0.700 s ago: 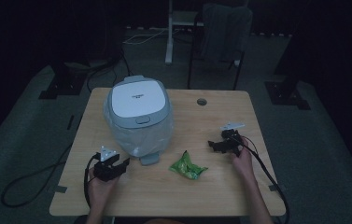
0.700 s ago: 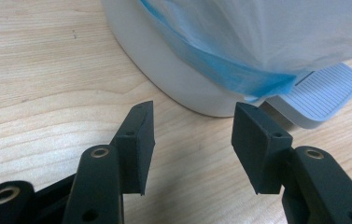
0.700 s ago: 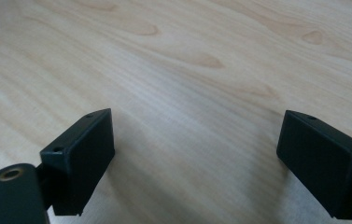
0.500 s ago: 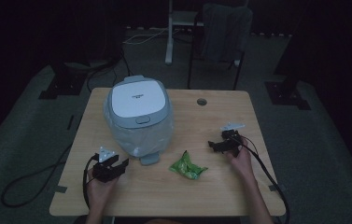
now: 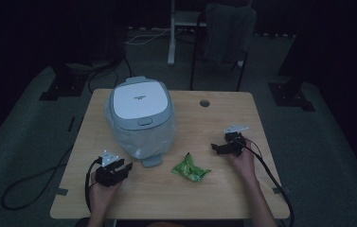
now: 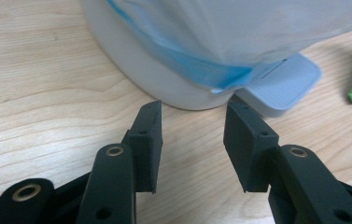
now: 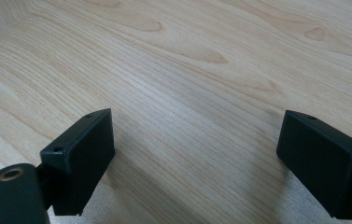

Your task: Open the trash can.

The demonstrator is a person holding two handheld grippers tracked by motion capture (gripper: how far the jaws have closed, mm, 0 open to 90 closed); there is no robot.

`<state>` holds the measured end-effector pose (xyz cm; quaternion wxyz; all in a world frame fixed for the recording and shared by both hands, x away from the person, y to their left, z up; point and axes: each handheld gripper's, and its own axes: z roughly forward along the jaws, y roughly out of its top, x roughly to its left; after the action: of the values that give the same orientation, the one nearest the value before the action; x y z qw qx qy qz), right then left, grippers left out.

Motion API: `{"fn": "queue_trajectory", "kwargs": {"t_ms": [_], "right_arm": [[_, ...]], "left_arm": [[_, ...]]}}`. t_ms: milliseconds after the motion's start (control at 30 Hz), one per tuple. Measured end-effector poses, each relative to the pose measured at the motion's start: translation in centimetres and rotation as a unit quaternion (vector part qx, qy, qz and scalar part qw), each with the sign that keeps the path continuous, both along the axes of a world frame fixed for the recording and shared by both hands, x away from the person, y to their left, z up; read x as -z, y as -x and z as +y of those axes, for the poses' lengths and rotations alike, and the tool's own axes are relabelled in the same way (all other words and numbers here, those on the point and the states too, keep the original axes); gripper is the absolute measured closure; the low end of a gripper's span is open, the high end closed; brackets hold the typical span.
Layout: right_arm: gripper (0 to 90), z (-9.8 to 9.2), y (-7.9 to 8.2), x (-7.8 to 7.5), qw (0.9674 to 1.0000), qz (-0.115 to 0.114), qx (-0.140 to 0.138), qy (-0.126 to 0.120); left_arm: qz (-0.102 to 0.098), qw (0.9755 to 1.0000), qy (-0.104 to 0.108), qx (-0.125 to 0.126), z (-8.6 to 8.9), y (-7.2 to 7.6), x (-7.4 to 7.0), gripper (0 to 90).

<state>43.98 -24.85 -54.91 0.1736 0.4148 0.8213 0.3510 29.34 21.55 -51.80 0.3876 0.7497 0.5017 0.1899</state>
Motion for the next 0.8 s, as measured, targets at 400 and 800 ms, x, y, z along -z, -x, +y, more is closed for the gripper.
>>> {"fn": "queue_trajectory", "kwargs": {"t_ms": [400, 800], "right_arm": [[10.7, 0.0, 0.1, 0.0, 1.0, 0.001, 0.004, 0.0], [10.7, 0.1, 0.2, 0.0, 0.9999, 0.0, 0.013, 0.0]], "left_arm": [[-0.011, 0.9988, -0.008, 0.047, -1.5, 0.8, -0.7, 63.1], [-0.019, 0.9959, -0.013, 0.088, -3.3, 0.5, -1.5, 81.4]]}}
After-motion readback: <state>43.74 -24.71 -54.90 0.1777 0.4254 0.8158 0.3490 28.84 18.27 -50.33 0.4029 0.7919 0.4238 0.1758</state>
